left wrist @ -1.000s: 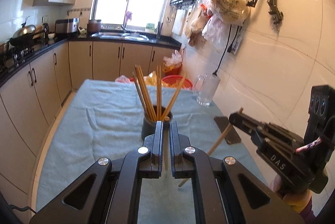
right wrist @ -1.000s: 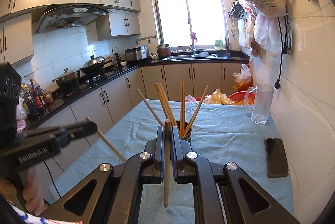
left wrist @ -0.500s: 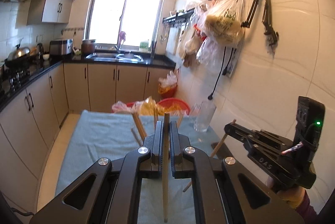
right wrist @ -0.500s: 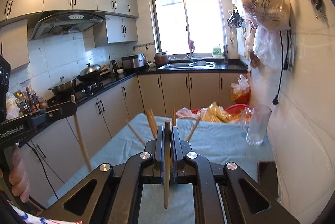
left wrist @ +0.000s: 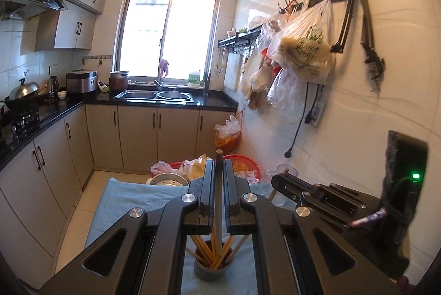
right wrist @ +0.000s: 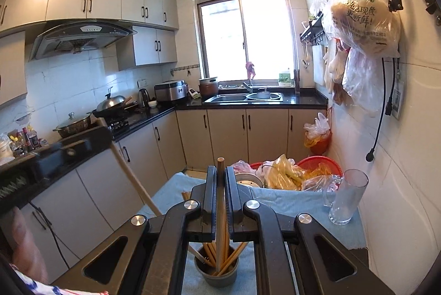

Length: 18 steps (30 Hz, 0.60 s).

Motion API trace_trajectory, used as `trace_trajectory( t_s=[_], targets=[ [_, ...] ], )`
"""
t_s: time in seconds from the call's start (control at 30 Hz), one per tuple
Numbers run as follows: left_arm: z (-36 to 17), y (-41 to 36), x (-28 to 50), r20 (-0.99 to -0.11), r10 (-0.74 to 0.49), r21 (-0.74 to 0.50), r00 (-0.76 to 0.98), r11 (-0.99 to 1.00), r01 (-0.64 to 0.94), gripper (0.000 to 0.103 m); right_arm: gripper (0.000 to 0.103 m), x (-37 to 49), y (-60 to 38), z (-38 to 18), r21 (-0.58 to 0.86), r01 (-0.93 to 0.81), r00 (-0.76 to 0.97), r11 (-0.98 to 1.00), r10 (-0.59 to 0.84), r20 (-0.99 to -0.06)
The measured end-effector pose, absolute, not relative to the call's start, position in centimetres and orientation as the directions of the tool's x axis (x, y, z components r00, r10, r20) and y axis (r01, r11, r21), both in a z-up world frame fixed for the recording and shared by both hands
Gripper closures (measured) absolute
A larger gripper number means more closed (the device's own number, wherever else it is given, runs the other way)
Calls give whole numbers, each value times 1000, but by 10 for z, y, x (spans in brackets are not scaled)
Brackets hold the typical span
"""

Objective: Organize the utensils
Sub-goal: 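Open both grippers to drop the chopsticks into the black cup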

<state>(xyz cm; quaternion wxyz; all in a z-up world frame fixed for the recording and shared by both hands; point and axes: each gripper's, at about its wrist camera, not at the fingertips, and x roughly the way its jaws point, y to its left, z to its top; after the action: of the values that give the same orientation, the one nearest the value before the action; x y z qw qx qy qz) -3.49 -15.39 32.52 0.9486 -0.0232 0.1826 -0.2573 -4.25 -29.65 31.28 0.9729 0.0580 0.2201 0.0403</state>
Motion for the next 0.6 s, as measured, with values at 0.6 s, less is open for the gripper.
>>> trace_trajectory(
  t_s=[0.6],
  targets=[
    [242,-175,9,-506,-465,-158,726,878,452,94,97,-12,-309,229,193,-26,821,981,131,-555]
  ],
)
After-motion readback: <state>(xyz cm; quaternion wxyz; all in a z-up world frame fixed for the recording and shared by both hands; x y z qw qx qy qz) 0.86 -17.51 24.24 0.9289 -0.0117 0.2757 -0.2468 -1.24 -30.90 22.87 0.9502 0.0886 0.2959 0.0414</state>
